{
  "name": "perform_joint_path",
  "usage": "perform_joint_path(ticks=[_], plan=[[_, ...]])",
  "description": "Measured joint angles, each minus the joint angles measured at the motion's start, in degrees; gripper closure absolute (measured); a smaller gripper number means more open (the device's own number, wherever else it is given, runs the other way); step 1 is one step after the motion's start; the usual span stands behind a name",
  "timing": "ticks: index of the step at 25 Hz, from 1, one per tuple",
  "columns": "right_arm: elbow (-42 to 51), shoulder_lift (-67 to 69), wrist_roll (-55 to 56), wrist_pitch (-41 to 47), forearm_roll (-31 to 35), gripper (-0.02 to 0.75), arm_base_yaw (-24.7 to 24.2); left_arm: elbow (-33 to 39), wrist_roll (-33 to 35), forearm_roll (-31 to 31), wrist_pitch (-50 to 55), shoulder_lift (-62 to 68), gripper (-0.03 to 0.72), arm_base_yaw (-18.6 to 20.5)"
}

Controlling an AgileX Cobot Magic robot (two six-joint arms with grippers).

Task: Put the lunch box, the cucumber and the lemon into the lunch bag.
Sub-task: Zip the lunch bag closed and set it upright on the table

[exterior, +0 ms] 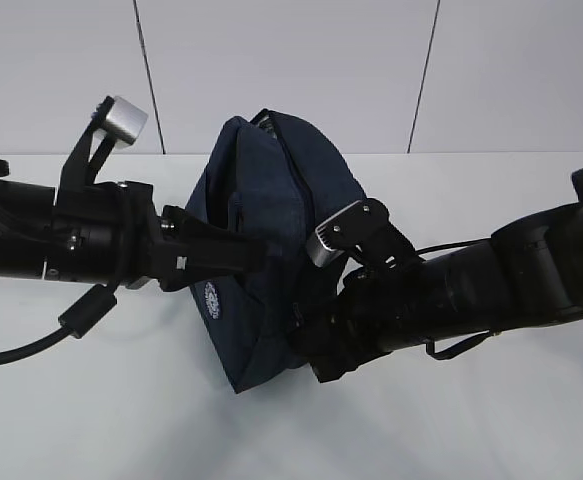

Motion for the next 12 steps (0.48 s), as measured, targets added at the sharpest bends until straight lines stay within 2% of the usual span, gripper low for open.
perform_joint_path(ticks=[12], plan=[[-2.19, 0.00, 0.00, 0.10, 0.00, 0.498, 0.00, 0.00, 0.00, -0.11, -0.68, 0.00, 0.693, 0.00]])
